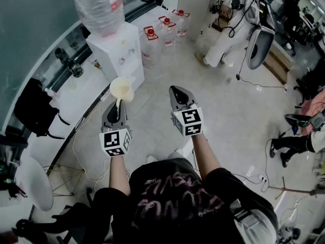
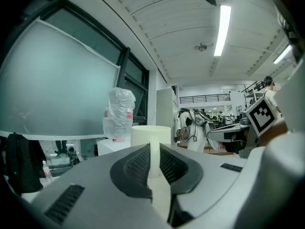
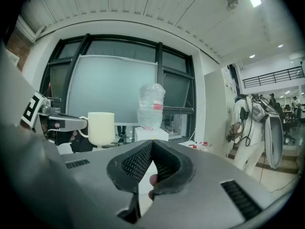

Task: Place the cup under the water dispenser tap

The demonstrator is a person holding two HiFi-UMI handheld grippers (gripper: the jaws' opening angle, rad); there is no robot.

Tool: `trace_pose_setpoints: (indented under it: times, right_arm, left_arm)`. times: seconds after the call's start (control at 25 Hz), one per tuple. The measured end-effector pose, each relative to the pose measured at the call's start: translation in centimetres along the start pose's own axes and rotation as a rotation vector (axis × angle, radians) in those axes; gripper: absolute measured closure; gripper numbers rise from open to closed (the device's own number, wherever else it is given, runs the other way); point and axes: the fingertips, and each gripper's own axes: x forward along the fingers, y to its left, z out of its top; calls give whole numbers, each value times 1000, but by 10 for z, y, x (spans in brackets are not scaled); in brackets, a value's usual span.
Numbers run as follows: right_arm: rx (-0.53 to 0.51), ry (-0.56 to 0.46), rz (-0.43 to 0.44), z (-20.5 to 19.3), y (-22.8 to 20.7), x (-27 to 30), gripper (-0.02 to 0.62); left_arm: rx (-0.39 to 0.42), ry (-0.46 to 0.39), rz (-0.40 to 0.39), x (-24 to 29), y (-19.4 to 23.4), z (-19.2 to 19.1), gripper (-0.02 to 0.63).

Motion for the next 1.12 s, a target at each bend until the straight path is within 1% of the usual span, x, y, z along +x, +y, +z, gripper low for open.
trace_pose_setpoints:
  times: [0.44,0.6,0.72,0.92,1.12]
  right_arm:
    - [-10,-2,7,0,5,8,583]
    - [-17,-15,34,2,13,9,581]
    - [-25,-15,26,1,15,10,581]
    - [-29,-4,19,-2,12,15,581]
    - [-23,3,21,2,-3,32,581]
  left_arm:
    - [7,11,-12,4,2,-6,560]
    - [5,19,-12,2,5,-9,560]
    - [0,17,-14,1,7,-10,560]
    - [-4,25,-19,7,11,-14,558]
    - [-8,40,-25,28,12,-14,558]
